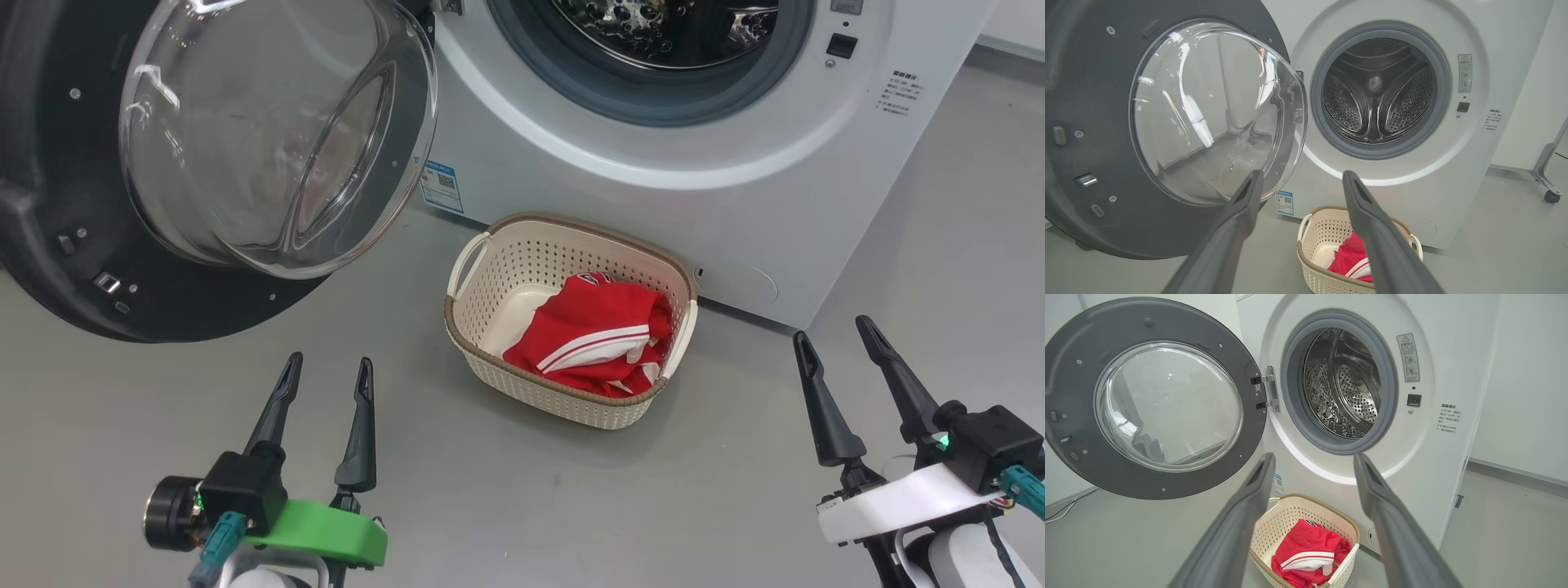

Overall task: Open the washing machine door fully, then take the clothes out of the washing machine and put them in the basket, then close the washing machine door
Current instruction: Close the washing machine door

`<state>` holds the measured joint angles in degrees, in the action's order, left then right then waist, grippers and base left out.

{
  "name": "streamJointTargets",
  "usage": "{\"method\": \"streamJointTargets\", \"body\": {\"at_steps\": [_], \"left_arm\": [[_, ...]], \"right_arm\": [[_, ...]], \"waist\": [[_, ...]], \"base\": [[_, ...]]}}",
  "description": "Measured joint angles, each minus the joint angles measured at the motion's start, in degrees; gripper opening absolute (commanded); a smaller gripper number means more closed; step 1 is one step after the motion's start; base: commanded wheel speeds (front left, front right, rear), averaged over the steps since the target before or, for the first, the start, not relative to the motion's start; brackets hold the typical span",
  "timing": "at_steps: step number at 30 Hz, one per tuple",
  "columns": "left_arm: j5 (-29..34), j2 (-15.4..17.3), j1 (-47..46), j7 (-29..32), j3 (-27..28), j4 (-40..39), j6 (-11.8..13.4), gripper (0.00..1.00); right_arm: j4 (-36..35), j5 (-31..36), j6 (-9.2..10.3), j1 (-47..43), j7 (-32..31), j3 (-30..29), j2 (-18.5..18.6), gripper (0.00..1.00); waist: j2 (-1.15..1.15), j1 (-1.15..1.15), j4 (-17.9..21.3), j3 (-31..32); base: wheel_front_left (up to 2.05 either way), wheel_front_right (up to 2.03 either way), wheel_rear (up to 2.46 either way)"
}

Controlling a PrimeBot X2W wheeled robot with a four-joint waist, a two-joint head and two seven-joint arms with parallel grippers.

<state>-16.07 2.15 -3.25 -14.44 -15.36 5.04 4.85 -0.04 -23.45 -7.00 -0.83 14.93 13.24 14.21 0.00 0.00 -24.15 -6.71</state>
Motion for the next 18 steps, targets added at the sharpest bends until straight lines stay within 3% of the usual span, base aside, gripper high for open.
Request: {"method": "streamJointTargets", "body": {"at_steps": [18], "left_arm": [[0.0,0.0,0.4,0.0,-0.4,-1.0,0.2,1.00]], "right_arm": [[-0.4,0.3,0.00,0.0,0.0,-0.4,0.0,1.00]], "waist": [[0.00,0.00,-3.6,-0.6]], "base": [[0.00,0.00,0.00]]}}
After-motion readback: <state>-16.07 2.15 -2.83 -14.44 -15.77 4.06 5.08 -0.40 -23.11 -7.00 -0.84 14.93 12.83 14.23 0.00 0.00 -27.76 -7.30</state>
